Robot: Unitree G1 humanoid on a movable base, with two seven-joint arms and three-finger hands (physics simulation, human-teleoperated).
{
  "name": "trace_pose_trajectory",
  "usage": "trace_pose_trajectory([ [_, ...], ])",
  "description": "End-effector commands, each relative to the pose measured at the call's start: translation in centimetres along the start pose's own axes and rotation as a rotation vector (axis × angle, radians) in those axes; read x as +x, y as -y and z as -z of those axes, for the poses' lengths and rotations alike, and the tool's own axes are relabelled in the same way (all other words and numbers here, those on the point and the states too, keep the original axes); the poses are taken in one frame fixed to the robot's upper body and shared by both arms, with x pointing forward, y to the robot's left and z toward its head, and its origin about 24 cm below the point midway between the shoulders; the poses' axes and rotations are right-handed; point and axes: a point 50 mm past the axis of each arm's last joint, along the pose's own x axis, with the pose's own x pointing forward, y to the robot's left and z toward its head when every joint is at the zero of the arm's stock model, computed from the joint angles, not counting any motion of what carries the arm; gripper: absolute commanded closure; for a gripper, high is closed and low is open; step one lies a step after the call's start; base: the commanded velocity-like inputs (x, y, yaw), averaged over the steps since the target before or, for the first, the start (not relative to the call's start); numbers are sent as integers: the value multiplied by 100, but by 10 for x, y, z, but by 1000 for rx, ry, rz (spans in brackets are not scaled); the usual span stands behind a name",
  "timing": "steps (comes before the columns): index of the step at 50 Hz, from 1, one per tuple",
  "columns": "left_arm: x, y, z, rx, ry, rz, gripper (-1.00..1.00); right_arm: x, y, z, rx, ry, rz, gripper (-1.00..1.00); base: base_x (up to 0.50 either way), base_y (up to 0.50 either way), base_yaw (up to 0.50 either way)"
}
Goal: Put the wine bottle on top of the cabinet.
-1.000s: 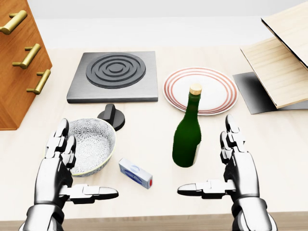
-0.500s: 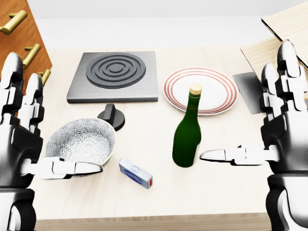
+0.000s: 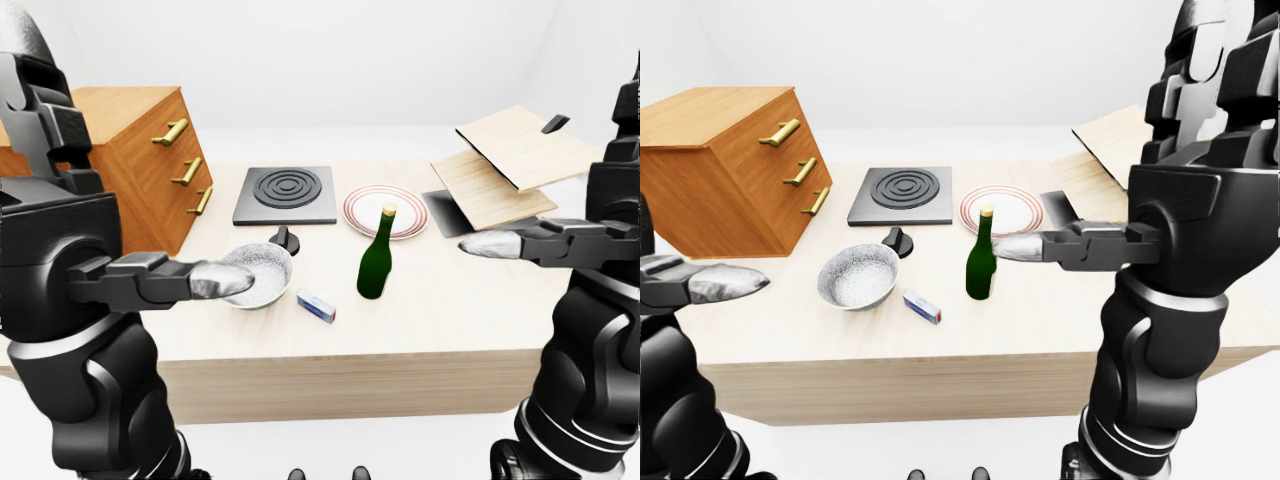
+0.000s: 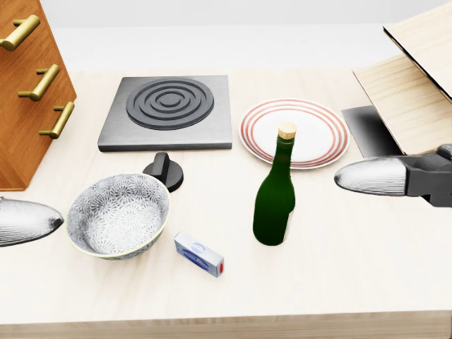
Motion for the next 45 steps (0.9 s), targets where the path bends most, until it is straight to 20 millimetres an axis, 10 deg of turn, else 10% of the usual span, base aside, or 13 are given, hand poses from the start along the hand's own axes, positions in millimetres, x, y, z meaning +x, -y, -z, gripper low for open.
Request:
trace_pose_trajectory([
  [1,21,-7,-46,-85,261,-28,-100,19,3,-41,35,234,4,-100,29,0,0],
  [11,23,-11,-20,-97,123,-54,-100,20,8,-37,85,217,43,-100,49,0,0],
  [45,22,-14,-32,-129,165,-61,-100,14,11,-40,67,197,3,-100,30,9,0],
])
